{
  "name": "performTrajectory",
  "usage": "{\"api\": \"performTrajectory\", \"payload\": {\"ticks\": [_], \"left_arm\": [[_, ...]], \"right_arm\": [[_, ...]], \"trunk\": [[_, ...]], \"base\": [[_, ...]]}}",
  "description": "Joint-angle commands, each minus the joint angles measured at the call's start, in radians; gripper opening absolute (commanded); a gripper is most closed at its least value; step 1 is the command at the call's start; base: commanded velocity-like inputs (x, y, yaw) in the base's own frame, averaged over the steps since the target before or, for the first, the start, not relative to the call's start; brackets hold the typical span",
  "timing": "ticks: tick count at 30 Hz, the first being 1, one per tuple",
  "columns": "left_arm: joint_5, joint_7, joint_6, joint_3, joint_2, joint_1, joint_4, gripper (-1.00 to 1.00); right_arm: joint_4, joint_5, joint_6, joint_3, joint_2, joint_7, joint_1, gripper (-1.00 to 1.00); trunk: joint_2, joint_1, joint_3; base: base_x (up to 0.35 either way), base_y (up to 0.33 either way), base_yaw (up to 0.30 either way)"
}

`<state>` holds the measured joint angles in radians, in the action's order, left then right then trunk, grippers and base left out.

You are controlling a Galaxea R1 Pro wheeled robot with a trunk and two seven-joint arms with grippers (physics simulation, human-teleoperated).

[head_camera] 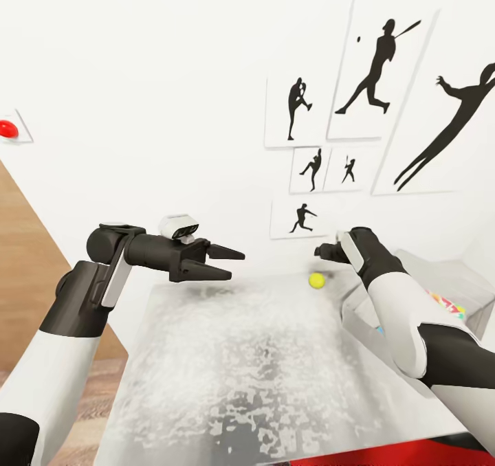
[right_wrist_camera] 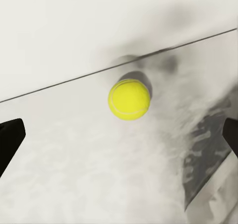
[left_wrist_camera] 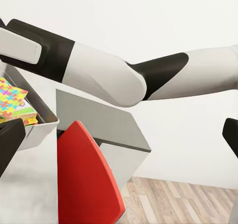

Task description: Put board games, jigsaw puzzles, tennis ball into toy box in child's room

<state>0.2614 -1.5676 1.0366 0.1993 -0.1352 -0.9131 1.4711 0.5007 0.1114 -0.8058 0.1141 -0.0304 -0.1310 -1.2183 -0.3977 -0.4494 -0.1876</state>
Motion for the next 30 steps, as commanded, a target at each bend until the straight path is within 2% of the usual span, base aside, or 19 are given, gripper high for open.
{"api": "performTrajectory", "payload": {"ticks": [1,30], "left_arm": [[0.001,-0.003,0.011,0.002,-0.001,-0.001,0.0,1.0],[0.001,-0.003,0.011,0.0,-0.001,-0.001,0.0,1.0]], "right_arm": [[0.001,0.011,-0.003,0.001,0.0,-0.008,-0.001,1.0],[0.008,0.011,-0.003,0.002,0.0,-0.007,-0.001,1.0]], "trunk": [[-0.002,-0.001,-0.004],[-0.002,-0.001,-0.052]], "base": [[0.0,0.0,0.0],[0.0,0.0,0.0]]}}
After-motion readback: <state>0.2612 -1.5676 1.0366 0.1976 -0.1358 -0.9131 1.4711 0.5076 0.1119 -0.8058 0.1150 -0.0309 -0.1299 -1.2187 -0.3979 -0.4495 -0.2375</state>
